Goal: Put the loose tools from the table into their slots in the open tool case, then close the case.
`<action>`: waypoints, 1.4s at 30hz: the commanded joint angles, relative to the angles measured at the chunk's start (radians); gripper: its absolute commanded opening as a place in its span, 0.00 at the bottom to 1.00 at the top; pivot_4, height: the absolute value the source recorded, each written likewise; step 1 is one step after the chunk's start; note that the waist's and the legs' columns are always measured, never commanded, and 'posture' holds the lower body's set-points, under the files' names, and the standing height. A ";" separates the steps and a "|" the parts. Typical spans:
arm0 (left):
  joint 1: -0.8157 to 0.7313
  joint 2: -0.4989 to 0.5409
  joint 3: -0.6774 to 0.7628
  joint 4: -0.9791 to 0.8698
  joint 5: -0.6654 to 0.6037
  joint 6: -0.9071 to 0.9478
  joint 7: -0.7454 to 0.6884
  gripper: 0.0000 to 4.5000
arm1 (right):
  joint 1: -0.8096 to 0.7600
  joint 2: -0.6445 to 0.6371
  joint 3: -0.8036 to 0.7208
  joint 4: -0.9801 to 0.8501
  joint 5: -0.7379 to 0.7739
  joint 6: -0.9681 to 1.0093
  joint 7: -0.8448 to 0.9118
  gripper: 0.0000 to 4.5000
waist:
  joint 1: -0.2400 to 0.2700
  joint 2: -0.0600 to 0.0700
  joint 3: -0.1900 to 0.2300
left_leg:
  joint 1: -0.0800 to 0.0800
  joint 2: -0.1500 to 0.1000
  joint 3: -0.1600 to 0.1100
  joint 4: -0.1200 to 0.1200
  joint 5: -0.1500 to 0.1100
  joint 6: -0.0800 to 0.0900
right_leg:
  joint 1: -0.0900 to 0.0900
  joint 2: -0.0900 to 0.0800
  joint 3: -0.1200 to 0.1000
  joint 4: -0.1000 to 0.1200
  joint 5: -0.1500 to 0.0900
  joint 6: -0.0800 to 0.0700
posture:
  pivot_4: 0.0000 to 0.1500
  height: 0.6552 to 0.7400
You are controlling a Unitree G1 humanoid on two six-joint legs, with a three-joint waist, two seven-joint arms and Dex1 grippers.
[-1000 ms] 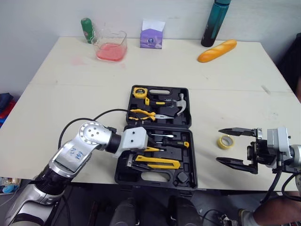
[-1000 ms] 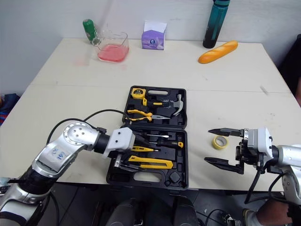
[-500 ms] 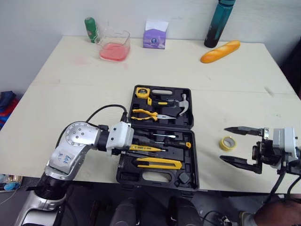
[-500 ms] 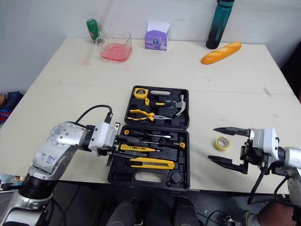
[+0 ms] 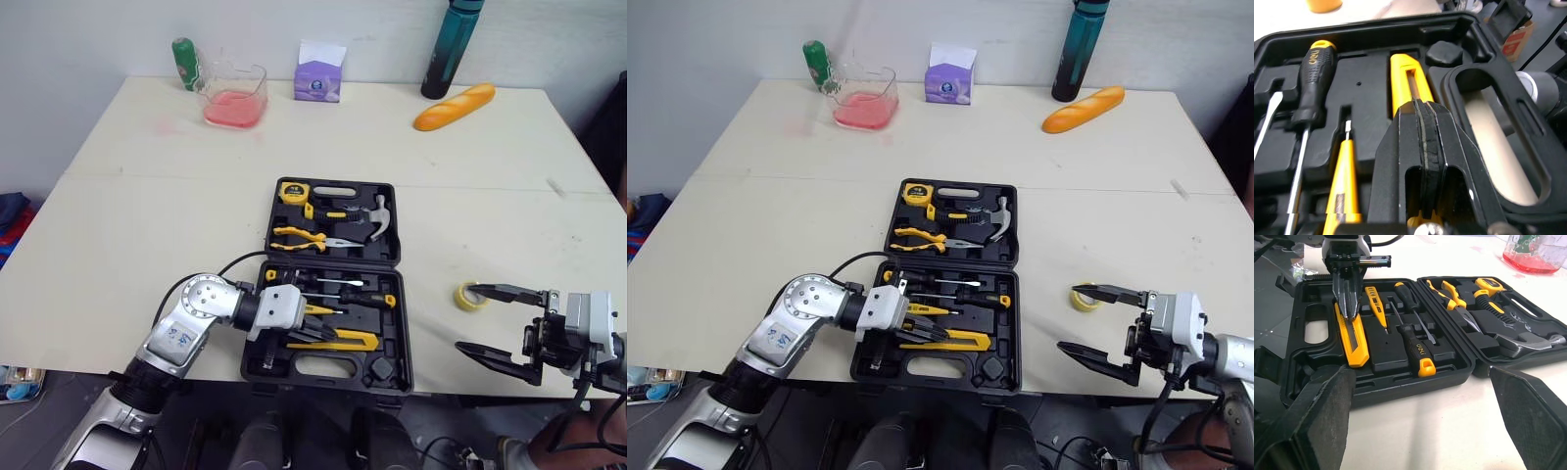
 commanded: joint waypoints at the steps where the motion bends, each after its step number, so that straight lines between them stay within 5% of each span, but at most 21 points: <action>1: 0.007 0.010 -0.012 -0.012 0.028 0.002 0.004 0.01 | 0.006 -0.002 -0.035 -0.007 0.011 -0.019 -0.002 1.00 | 0.000 0.000 0.000 | 0.000 0.000 0.000 0.000 0.000 0.000 | 0.000 0.000 0.000 0.000 0.000 0.000 | 1.00 1.00; 16: 0.030 0.077 -0.105 0.078 0.190 0.076 0.052 0.01 | 0.013 0.009 -0.020 -0.001 -0.003 -0.021 -0.018 1.00 | -0.001 0.002 -0.005 | 0.003 0.001 -0.001 -0.001 0.000 0.000 | 0.003 0.000 -0.001 -0.005 0.000 0.000 | 1.00 1.00; 30: 0.037 0.052 -0.074 0.099 0.157 -0.057 0.096 0.01 | -0.011 0.027 -0.008 0.073 -0.023 -0.078 -0.013 1.00 | -0.001 0.006 -0.018 | 0.005 0.001 0.000 -0.001 -0.001 0.000 | 0.004 0.000 0.000 -0.006 0.000 -0.001 | 1.00 1.00; 39: 0.025 0.066 0.181 -0.086 -0.130 0.017 0.095 0.01 | -0.111 -0.025 -0.030 0.271 -0.036 -0.140 0.051 1.00 | -0.003 0.006 -0.016 | 0.001 0.002 0.000 -0.001 -0.001 -0.001 | 0.000 0.000 -0.001 -0.005 0.000 -0.001 | 1.00 1.00; 42: 0.040 0.116 0.281 -0.133 -0.210 0.120 0.110 0.20 | -0.165 -0.073 -0.040 0.336 -0.044 -0.146 0.072 1.00 | -0.003 0.006 -0.016 | 0.001 0.001 0.000 -0.001 -0.001 -0.001 | 0.001 0.000 -0.001 -0.005 0.000 -0.001 | 1.00 1.00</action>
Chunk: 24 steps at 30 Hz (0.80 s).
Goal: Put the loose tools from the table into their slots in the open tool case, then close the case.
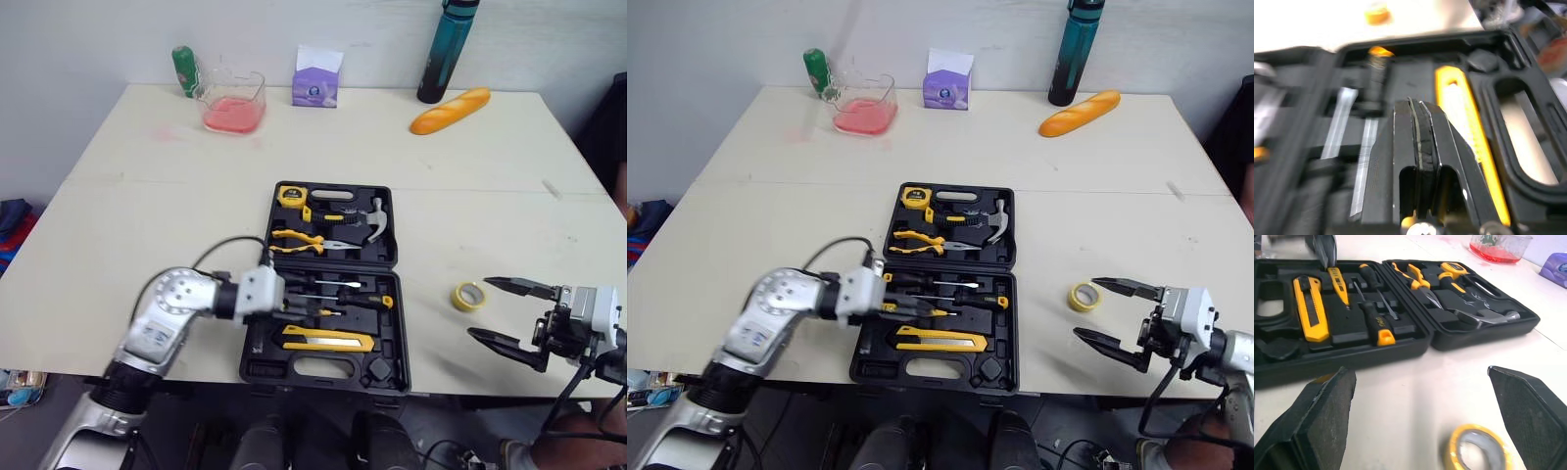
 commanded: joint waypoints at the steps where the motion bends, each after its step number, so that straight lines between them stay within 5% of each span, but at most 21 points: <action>1: 0.029 0.065 0.134 -0.067 -0.100 0.107 0.015 0.30 | -0.077 -0.070 -0.048 0.080 -0.006 -0.026 0.025 1.00 | -0.002 0.000 0.000 | 0.000 0.000 0.000 0.000 0.000 0.000 | 0.000 0.000 0.000 0.000 0.000 0.000 | 1.00 1.00; 8: 0.194 0.202 0.471 0.070 -0.090 0.052 0.077 0.99 | -0.468 -0.264 0.007 0.592 -0.142 -0.210 0.100 1.00 | -0.031 0.005 0.007 | 0.001 0.001 0.003 -0.003 0.000 -0.001 | -0.003 0.001 0.000 0.000 -0.001 -0.002 | 1.00 1.00; 16: 0.292 0.286 0.711 0.355 -0.036 -0.069 0.130 0.99 | -0.738 -0.359 0.111 0.991 -0.336 -0.375 0.023 1.00 | -0.035 0.006 0.009 | 0.000 0.002 0.004 -0.004 0.000 -0.001 | -0.003 0.001 -0.001 0.001 -0.001 -0.001 | 1.00 1.00; 24: 0.440 0.297 0.812 0.500 0.008 -0.191 0.164 0.99 | -0.774 -0.383 0.150 1.100 -0.435 -0.403 -0.119 1.00 | -0.057 0.006 0.009 | 0.001 0.002 0.007 -0.007 0.000 -0.002 | -0.005 -0.001 0.000 0.001 -0.001 -0.002 | 1.00 1.00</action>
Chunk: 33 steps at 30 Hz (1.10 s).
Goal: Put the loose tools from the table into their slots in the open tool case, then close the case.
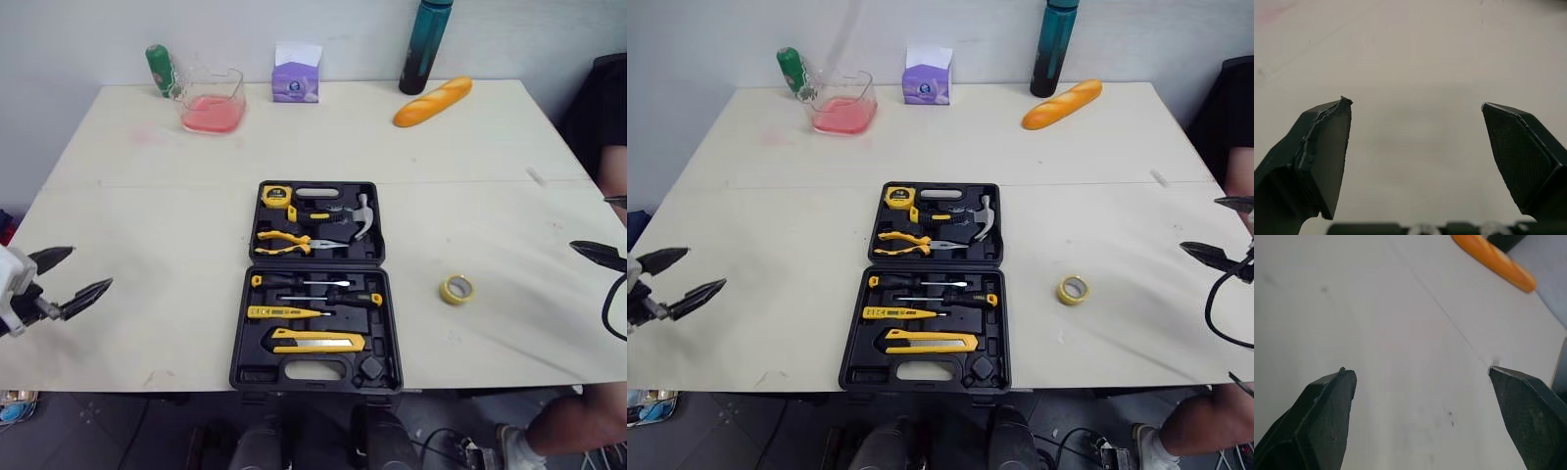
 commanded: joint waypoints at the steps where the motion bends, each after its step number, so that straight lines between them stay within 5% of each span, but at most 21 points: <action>1: 0.045 0.004 0.062 -0.009 0.001 -0.030 0.029 0.99 | -0.009 -0.028 -0.015 0.011 -0.007 -0.013 -0.059 1.00 | -0.001 0.000 0.000 | 0.000 0.000 0.000 0.000 0.000 0.000 | 0.000 0.000 0.000 0.000 0.000 0.000 | 1.00 1.00; 18: 0.018 -0.023 -0.018 -0.189 -0.116 0.037 -0.046 0.99 | 0.059 0.046 -0.037 -0.236 0.114 0.131 0.002 1.00 | 0.000 0.000 0.000 | 0.000 0.002 0.003 -0.002 -0.001 -0.001 | -0.003 0.000 0.003 0.002 0.001 -0.001 | 1.00 1.00; 25: -0.009 -0.008 -0.185 -0.446 -0.140 0.131 -0.113 0.99 | 0.144 0.031 -0.008 -0.622 0.199 0.489 0.057 1.00 | 0.006 0.000 0.000 | 0.001 0.002 0.004 -0.001 -0.001 -0.001 | -0.004 0.002 0.005 0.003 0.001 -0.001 | 1.00 1.00; 28: -0.053 -0.029 -0.262 -0.626 -0.195 0.227 -0.072 0.99 | 0.241 -0.037 0.012 -0.908 0.263 0.784 0.084 1.00 | 0.012 0.000 0.000 | -0.001 0.002 0.005 -0.001 -0.001 -0.001 | -0.006 0.002 0.006 0.004 0.001 -0.001 | 1.00 1.00; 33: -0.125 -0.050 -0.343 -0.764 -0.236 0.327 -0.033 0.99 | 0.300 -0.154 0.094 -1.084 0.240 1.032 0.119 1.00 | 0.011 0.000 0.000 | -0.001 0.001 0.006 -0.001 0.000 -0.001 | -0.007 0.002 0.008 0.005 0.001 -0.001 | 1.00 1.00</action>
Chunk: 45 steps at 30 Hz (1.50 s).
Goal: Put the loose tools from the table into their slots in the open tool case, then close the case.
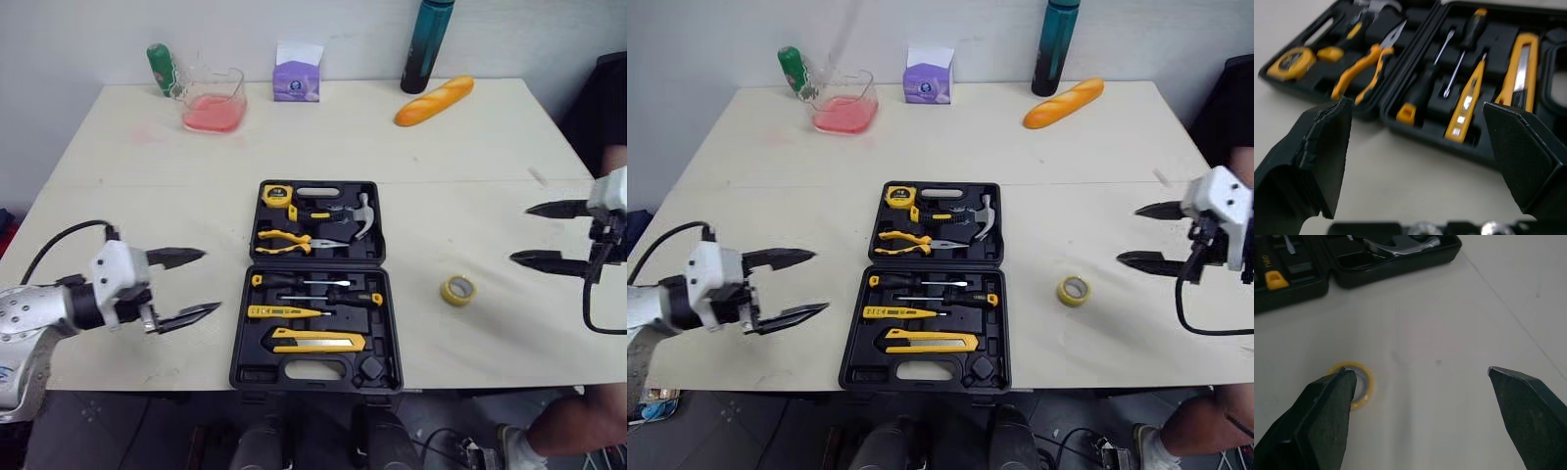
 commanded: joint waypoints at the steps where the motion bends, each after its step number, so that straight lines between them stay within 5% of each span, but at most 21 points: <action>1: -0.064 -0.018 -0.054 -0.095 -0.047 0.060 0.036 0.99 | 0.010 -0.096 0.051 -0.124 0.016 0.167 0.067 1.00 | 0.000 0.000 0.000 | 0.000 0.000 0.000 0.000 0.000 0.000 | 0.000 0.000 0.000 0.000 0.000 0.000 | 1.00 1.00; 7: -0.114 -0.029 -0.122 -0.199 -0.139 0.196 0.053 0.99 | 0.004 -0.198 0.193 -0.257 -0.058 0.273 0.108 1.00 | -0.004 0.000 0.000 | -0.001 0.000 0.001 0.000 0.000 0.000 | -0.002 0.001 0.002 0.000 0.000 0.000 | 1.00 1.00; 18: -0.133 -0.108 -0.201 -0.256 -0.132 0.247 0.135 0.99 | -0.099 -0.098 0.330 -0.386 -0.115 0.375 0.052 1.00 | 0.002 -0.001 0.000 | -0.002 0.000 0.004 0.000 0.000 -0.001 | -0.006 0.002 0.006 0.000 0.000 0.000 | 1.00 1.00; 45: -0.096 -0.119 -0.205 -0.315 -0.129 0.248 0.165 0.99 | -0.271 0.087 0.581 -0.330 -0.333 0.390 0.034 1.00 | 0.001 -0.002 0.000 | -0.002 0.000 0.004 0.002 0.000 -0.001 | -0.006 0.003 0.006 0.002 0.000 0.000 | 1.00 1.00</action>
